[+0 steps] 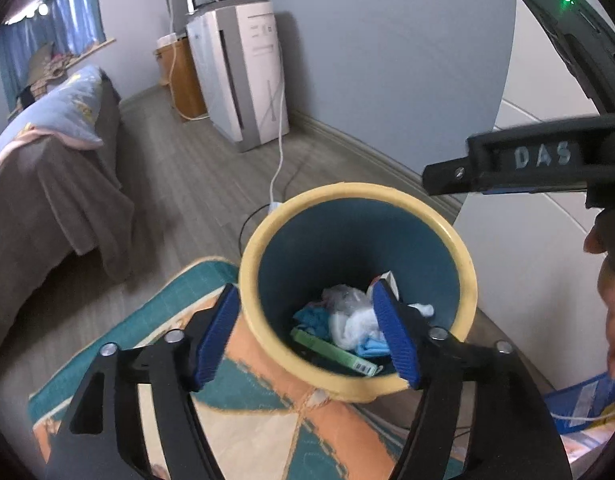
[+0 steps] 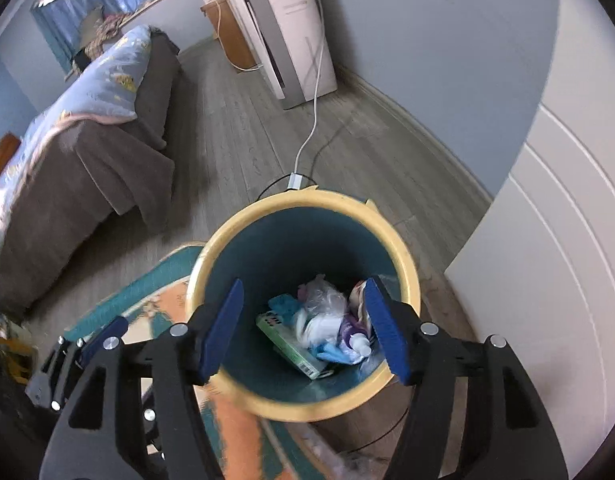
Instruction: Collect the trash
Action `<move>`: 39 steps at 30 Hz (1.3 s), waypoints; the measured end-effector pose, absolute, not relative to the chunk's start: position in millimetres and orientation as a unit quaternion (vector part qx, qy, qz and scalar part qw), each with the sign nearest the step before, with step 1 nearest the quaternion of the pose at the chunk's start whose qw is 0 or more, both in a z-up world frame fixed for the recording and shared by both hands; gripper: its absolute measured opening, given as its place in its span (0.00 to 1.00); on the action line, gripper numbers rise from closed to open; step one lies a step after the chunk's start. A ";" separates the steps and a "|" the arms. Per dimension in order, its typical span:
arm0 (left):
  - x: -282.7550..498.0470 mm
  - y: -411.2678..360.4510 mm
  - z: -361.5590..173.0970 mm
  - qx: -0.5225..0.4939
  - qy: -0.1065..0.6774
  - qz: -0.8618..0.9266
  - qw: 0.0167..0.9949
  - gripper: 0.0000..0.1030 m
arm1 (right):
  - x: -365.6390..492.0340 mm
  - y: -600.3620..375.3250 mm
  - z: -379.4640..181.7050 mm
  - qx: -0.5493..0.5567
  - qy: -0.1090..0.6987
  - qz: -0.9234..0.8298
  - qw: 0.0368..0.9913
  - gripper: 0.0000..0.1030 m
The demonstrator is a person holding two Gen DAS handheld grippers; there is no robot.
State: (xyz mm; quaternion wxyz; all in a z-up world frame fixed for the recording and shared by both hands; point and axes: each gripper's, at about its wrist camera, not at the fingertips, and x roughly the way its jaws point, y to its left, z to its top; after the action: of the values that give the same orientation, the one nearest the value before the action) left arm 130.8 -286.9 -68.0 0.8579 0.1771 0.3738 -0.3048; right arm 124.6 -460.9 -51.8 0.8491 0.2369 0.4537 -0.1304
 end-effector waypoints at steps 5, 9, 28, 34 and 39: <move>113.6 -267.0 -37.8 0.162 0.381 -0.306 0.857 0.91 | 99.9 -441.9 -25.6 0.227 0.441 -0.131 0.859 0.82; 98.8 -253.7 -14.5 0.152 0.379 -0.295 0.864 0.95 | 74.9 -426.5 -9.1 0.164 0.435 -0.141 0.874 0.91; 79.0 -215.4 -29.0 0.166 0.401 -0.255 0.864 0.95 | 44.8 -404.6 -25.5 0.098 0.429 -0.166 0.883 0.94; 81.4 -208.5 -27.1 0.149 0.406 -0.258 0.864 0.95 | 45.1 -403.2 -30.6 0.093 0.439 -0.170 0.877 0.94; 80.6 -208.1 -25.4 0.151 0.404 -0.259 0.864 0.95 | 44.5 -402.3 -30.9 0.087 0.441 -0.176 0.876 0.94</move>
State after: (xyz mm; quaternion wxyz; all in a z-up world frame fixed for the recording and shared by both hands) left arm 80.6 -208.1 -25.4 0.8644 0.1508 0.4036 -0.2591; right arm 44.5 -402.3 -30.9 0.8756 0.0866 0.4414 -0.1760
